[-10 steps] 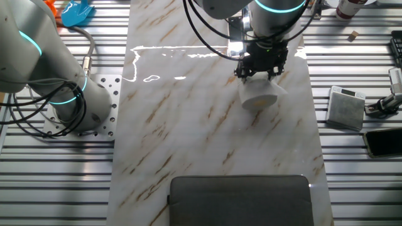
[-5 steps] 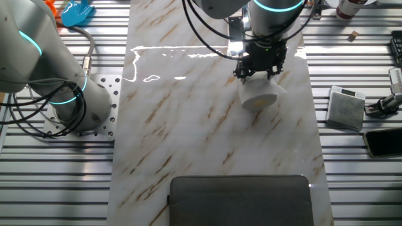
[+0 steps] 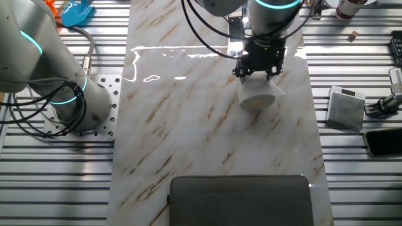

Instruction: Take the roll of paper down from the shelf

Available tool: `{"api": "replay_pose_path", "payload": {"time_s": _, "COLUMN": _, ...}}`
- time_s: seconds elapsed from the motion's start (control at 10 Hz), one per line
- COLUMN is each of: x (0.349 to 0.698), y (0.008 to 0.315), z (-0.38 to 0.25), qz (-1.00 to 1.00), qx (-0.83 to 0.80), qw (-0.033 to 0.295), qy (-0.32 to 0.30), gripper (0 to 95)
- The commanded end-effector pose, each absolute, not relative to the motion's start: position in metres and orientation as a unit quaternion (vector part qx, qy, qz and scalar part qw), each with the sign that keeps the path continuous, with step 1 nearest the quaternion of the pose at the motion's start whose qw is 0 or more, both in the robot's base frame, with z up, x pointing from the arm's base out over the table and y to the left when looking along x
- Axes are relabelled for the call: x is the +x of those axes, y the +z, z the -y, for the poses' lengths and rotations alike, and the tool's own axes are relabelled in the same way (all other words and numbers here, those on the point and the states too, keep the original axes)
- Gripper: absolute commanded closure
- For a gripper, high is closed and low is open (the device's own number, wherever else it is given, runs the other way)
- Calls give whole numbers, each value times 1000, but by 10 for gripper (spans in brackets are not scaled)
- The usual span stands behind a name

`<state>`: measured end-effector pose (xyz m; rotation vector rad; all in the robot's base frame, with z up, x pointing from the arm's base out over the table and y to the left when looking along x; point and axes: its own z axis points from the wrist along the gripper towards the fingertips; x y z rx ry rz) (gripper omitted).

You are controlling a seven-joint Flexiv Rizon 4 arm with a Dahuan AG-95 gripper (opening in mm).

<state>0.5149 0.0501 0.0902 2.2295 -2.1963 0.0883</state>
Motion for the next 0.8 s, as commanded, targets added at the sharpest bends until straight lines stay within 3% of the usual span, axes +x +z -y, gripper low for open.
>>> {"api": "replay_pose_path", "payload": {"time_s": 0.1, "x": 513, "y": 91, "z": -50, "qz": 715, "qx": 698, "qw": 14, "qy": 39, "gripper": 950}}
{"api": "replay_pose_path", "payload": {"time_s": 0.8, "x": 515, "y": 84, "z": -34, "qz": 712, "qx": 701, "qw": 7, "qy": 39, "gripper": 950}}
